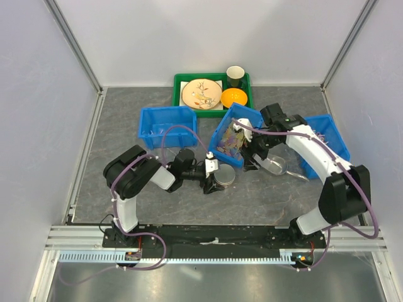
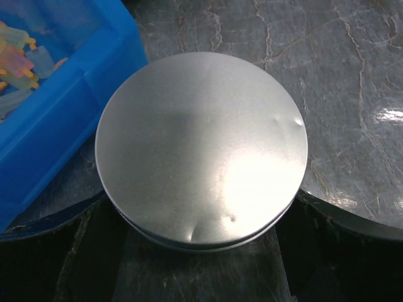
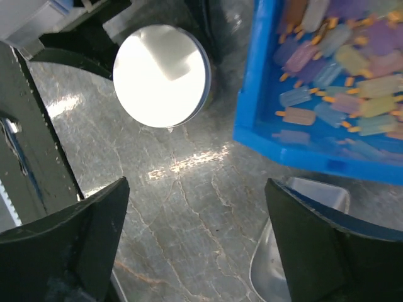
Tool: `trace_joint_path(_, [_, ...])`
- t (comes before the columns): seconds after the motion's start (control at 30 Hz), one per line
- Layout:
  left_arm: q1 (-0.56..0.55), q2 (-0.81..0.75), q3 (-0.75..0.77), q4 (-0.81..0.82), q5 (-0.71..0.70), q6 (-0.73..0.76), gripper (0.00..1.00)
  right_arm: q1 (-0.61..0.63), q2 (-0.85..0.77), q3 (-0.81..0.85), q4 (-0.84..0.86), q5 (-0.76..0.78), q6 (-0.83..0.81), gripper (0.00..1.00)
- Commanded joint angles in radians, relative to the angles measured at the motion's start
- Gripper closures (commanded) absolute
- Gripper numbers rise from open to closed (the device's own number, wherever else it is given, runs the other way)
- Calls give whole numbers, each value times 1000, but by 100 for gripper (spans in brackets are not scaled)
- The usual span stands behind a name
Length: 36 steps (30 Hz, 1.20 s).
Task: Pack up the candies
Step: Screw the bottle lid onto the packing bottle, then reset both arms
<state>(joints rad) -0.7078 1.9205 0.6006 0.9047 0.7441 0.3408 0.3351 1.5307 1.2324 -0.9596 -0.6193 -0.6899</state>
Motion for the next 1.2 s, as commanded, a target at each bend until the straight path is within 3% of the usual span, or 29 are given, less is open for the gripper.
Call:
trace_joint_path(0.0, [13,-52,-36,-101,-101,95,5,-27,-86,35,34,3,21,2])
trace_joint_path(0.27, [31,-222,-81,-211,-84,110,1,-41,-194,-1,146,75,95,2])
trace_joint_path(0.47, [41,-408,-79,-530,-35,165,1,-47,-291,-30,231,184,158,2])
trace_joint_path(0.7, [122,-688,-44,-772,158,175,1,-48,-429,-82,422,357,291,2])
trace_joint_path(0.8, [130,-696,92,-980,132,167,1,-47,-510,-106,531,444,355,2])
trace_joint_path(0.93, [134,-693,371,-1205,-3,95,1,-48,-662,-140,662,543,398,2])
trace_joint_path(1.03, [146,-702,538,-1311,-137,58,1,-48,-734,-122,714,585,415,2])
trace_joint_path(1.17, [201,-803,678,-1299,-328,3,1,-44,-741,1,651,664,435,2])
